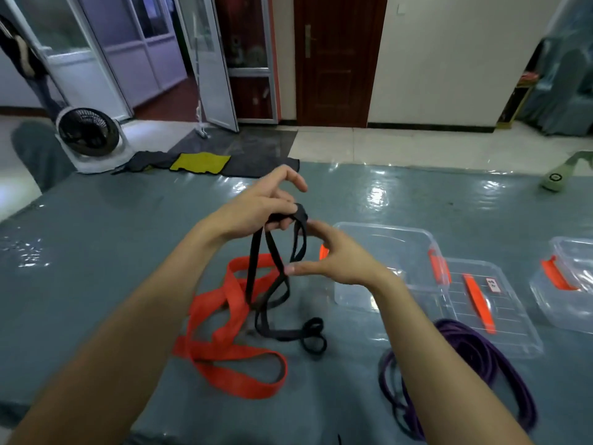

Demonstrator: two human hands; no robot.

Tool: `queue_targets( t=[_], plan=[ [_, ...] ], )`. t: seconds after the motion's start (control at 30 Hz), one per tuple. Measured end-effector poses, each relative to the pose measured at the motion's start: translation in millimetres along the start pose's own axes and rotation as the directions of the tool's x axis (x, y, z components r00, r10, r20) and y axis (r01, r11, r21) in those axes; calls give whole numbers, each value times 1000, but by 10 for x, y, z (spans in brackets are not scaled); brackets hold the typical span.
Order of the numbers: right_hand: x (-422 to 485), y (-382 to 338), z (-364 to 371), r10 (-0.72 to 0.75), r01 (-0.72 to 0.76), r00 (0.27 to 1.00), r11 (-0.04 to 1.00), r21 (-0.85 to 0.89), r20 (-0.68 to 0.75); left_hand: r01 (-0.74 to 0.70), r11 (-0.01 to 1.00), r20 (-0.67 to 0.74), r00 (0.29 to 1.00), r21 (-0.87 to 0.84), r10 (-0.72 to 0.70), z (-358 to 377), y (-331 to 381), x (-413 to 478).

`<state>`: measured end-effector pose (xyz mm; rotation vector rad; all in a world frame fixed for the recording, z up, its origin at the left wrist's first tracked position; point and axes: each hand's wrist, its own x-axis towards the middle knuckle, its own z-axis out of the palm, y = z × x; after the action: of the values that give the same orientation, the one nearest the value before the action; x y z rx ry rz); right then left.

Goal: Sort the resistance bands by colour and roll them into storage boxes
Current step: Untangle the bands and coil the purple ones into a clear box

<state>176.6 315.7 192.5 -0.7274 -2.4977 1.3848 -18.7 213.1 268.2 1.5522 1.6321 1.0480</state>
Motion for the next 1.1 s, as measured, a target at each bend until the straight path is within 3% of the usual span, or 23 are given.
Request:
queue_targets(
  t=[0.1, 0.2, 0.27, 0.33, 0.43, 0.53, 0.67, 0.73, 0.8, 0.9, 1.03, 1.1],
  plan=[
    [138, -141, -102, -55, 72, 993, 983, 167, -105, -84, 994, -99, 991, 69, 91, -197, 313, 95],
    [237, -325, -497, -43, 88, 976, 974, 207, -212, -44, 963, -206, 973, 264, 101, -465, 480, 172],
    [281, -499, -826, -47, 91, 978, 972, 216, -201, 27, 864, -218, 971, 503, 97, -614, 544, 211],
    [293, -694, -1117, -89, 120, 983, 975, 189, -163, 18, 794, -208, 969, 608, 137, -729, 602, 264],
    [298, -935, -1331, -99, 101, 992, 995, 22, -75, -83, 839, -224, 945, 538, 237, -847, 733, 347],
    [270, -1142, -1473, 29, 2, 991, 971, -238, 128, -79, 831, -218, 948, 550, 234, -890, 799, 423],
    [244, -1413, -1809, -83, 91, 994, 990, -111, 74, 56, 796, -385, 894, 602, 229, -979, 835, 513],
    [254, -1463, -1835, 13, 30, 988, 961, -276, 154, 129, 799, -440, 879, 588, 182, -1078, 841, 526],
    [295, -1521, -1851, 30, 11, 994, 933, -359, 106, 190, 774, -420, 901, 604, 106, -1146, 805, 522],
    [375, -1711, -1966, -114, 97, 993, 954, -283, -44, 205, 853, -437, 899, 479, 30, -1148, 690, 524],
    [394, -1807, -1965, -17, 42, 998, 848, -528, 52, 243, 889, -557, 830, 389, 17, -1191, 632, 496],
    [412, -1843, -2007, -103, 88, 995, 898, -432, -12, 174, 947, -491, 871, 269, -20, -1197, 631, 443]
  ],
)
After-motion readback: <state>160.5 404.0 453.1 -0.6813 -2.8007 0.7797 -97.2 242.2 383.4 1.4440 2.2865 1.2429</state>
